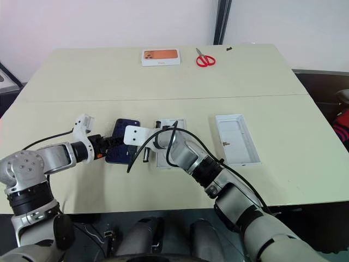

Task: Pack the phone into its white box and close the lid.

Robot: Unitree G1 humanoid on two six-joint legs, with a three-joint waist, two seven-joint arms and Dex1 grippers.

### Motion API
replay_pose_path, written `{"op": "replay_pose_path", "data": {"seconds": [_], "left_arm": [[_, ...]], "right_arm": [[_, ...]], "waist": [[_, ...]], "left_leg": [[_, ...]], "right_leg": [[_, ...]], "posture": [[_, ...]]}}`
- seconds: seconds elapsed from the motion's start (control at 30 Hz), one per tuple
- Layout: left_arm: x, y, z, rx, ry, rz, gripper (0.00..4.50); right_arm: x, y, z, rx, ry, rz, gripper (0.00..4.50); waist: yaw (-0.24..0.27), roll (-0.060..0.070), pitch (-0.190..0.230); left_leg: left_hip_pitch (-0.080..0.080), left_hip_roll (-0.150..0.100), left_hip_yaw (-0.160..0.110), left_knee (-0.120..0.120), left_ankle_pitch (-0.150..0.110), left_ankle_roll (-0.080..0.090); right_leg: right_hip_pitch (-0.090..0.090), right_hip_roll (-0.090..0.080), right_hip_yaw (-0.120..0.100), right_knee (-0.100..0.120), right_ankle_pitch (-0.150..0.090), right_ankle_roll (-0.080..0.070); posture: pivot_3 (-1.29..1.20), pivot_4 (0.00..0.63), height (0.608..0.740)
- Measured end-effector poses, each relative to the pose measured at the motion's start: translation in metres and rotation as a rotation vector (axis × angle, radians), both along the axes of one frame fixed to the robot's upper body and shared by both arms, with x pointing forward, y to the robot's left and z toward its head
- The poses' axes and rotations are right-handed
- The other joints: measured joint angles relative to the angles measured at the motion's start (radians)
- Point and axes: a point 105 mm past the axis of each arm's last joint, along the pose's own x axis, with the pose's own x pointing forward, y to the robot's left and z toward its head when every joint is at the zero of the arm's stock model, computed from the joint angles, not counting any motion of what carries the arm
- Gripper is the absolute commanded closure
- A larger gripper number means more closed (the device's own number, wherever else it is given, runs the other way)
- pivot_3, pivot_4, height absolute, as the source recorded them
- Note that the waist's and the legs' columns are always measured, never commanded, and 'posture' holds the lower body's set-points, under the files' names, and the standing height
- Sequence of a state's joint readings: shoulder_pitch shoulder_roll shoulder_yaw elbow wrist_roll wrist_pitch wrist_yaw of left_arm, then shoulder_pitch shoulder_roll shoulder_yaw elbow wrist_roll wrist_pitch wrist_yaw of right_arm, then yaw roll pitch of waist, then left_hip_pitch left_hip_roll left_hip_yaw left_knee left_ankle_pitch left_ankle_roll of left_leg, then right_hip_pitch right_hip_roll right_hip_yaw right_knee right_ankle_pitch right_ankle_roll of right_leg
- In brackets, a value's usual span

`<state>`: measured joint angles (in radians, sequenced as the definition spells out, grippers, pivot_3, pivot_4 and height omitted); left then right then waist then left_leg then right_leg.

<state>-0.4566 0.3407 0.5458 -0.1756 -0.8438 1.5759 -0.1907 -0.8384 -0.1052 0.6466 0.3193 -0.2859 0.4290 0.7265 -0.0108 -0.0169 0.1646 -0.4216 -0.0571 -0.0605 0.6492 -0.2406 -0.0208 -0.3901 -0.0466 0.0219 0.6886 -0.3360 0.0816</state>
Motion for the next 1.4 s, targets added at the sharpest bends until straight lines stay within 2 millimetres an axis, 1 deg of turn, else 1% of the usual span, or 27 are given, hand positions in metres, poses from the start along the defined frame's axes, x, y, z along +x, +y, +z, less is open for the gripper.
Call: {"op": "replay_pose_path", "data": {"seconds": [0.17,0.43,0.53,0.63,0.87,0.97,1.03,1.07,1.17,1.4], "left_arm": [[0.002,0.002,0.001,-0.060,0.021,0.023,0.00],[0.009,0.014,0.003,-0.107,0.035,0.093,0.00],[0.010,0.018,0.002,-0.123,0.045,0.118,0.80],[0.010,0.024,-0.002,-0.129,0.066,0.151,2.28],[0.009,0.031,-0.002,-0.151,0.072,0.186,2.28],[0.009,0.033,-0.002,-0.158,0.070,0.193,3.13],[0.009,0.033,0.001,-0.178,0.058,0.190,4.15],[0.009,0.028,0.010,-0.217,0.020,0.161,4.46],[0.009,0.028,0.011,-0.218,0.015,0.166,4.46],[0.007,0.029,0.012,-0.261,0.013,0.196,4.46]], "right_arm": [[-0.001,0.001,0.000,0.000,0.001,0.006,4.45],[-0.003,0.002,-0.001,0.005,0.000,0.015,4.45],[-0.003,0.002,-0.001,0.005,-0.001,0.016,4.50],[-0.003,0.002,0.000,0.006,-0.003,0.016,4.50],[-0.002,-0.001,0.003,0.007,-0.008,0.007,4.50],[-0.001,-0.005,0.005,0.006,-0.014,0.005,4.50],[-0.001,-0.007,0.007,0.008,-0.018,0.001,4.50],[0.000,-0.009,0.009,0.011,-0.019,-0.004,4.50],[-0.002,-0.012,0.020,0.029,-0.047,0.002,4.50],[-0.009,-0.034,0.058,0.119,-0.059,-0.008,4.50]], "waist": [[-0.003,0.000,0.000],[-0.009,0.000,0.000],[-0.010,0.000,0.000],[-0.010,0.000,0.000],[-0.009,-0.001,0.000],[-0.008,-0.001,0.000],[-0.008,-0.001,0.000],[-0.005,-0.001,0.000],[-0.008,-0.001,0.000],[-0.007,-0.001,0.000]], "left_leg": [[0.000,0.000,0.000,0.000,0.000,0.000],[0.000,0.000,0.000,-0.001,0.000,-0.001],[0.000,0.000,0.000,-0.001,0.000,-0.001],[0.000,0.000,0.000,-0.001,0.000,-0.001],[0.000,0.000,0.000,-0.001,0.000,-0.001],[0.000,0.000,0.000,-0.001,0.000,-0.001],[0.000,0.000,0.000,-0.001,0.000,-0.001],[0.000,0.000,0.000,-0.001,0.000,-0.001],[0.000,0.000,0.000,-0.001,0.000,-0.001],[-0.002,0.000,0.000,-0.002,0.000,-0.001]], "right_leg": [[0.000,0.000,0.000,0.000,0.000,0.000],[-0.001,0.000,0.000,0.000,0.000,0.000],[-0.001,0.000,0.000,0.000,0.000,0.000],[-0.001,0.000,0.000,0.000,0.000,0.000],[-0.001,0.000,0.000,0.000,0.000,0.000],[-0.001,0.000,0.000,0.000,0.000,0.000],[-0.001,0.000,0.000,0.000,0.000,0.000],[-0.001,0.000,0.000,0.000,0.000,0.000],[-0.001,0.000,0.000,0.000,0.000,0.000],[0.000,0.000,0.000,0.000,0.000,0.000]], "posture": [[0.00,0.150,0.740],[0.00,0.150,0.740],[0.00,0.150,0.740],[0.00,0.150,0.740],[0.00,0.150,0.740],[0.00,0.150,0.740],[0.00,0.150,0.740],[0.00,0.150,0.740],[0.00,0.150,0.740],[0.00,0.150,0.740]]}}
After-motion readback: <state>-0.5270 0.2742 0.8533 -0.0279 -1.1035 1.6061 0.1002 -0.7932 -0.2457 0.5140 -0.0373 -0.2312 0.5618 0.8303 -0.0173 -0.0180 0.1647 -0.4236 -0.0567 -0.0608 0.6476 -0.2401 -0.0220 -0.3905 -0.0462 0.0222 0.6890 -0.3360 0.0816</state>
